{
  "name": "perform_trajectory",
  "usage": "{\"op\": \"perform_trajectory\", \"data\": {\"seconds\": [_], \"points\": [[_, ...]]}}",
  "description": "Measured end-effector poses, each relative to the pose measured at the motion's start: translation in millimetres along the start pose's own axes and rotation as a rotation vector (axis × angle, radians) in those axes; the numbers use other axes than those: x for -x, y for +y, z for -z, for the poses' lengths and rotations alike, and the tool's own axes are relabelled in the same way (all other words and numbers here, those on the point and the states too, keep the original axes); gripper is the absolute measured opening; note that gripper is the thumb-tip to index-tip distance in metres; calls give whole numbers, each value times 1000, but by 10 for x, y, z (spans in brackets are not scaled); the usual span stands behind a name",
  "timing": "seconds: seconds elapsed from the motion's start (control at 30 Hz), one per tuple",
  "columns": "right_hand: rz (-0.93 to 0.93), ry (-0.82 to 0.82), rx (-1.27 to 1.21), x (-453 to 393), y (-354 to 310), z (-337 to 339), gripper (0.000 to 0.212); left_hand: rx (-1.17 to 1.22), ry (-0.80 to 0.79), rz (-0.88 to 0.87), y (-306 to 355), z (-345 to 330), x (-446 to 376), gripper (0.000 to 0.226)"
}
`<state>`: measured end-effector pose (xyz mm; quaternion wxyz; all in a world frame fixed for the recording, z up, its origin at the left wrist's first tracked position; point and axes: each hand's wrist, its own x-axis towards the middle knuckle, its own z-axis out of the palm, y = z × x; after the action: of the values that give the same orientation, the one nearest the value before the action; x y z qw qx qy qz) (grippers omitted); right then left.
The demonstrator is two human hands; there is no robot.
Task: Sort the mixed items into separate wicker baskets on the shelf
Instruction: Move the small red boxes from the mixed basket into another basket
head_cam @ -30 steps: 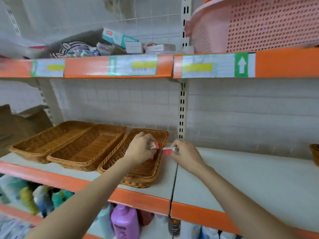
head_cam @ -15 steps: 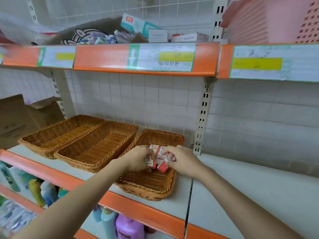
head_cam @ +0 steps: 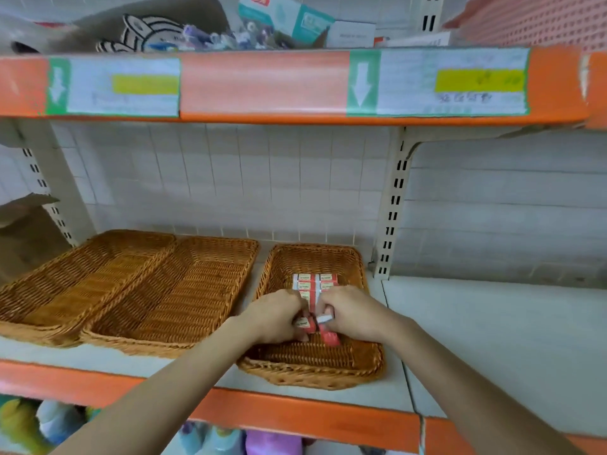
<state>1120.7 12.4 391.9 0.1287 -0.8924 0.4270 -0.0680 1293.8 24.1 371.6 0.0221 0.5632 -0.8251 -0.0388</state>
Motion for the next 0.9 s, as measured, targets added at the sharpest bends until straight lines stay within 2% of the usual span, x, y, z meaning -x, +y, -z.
{"op": "perform_trajectory", "data": {"seconds": [0.1,0.27,0.37,0.5,0.67,0.8,0.9], "points": [[-29,69,64,49,-58,-10,14,13,48,-16,-18,-17,-7,46],[-66,-144,29,135,-127,-13,35,42,14,-20,9,17,20,43],[-60,-128,46,163,-99,45,29,-11,-8,-29,42,45,47,38],[-33,-157,151,173,-111,46,37,-83,-38,-1,29,77,92,34],[-14,-180,230,171,-99,2,31,-91,-16,5,12,73,151,30],[-54,-129,315,112,-63,-60,19,-79,-12,2,13,82,158,24],[-62,-79,330,70,-54,-102,20,-70,-9,2,21,97,149,22]]}}
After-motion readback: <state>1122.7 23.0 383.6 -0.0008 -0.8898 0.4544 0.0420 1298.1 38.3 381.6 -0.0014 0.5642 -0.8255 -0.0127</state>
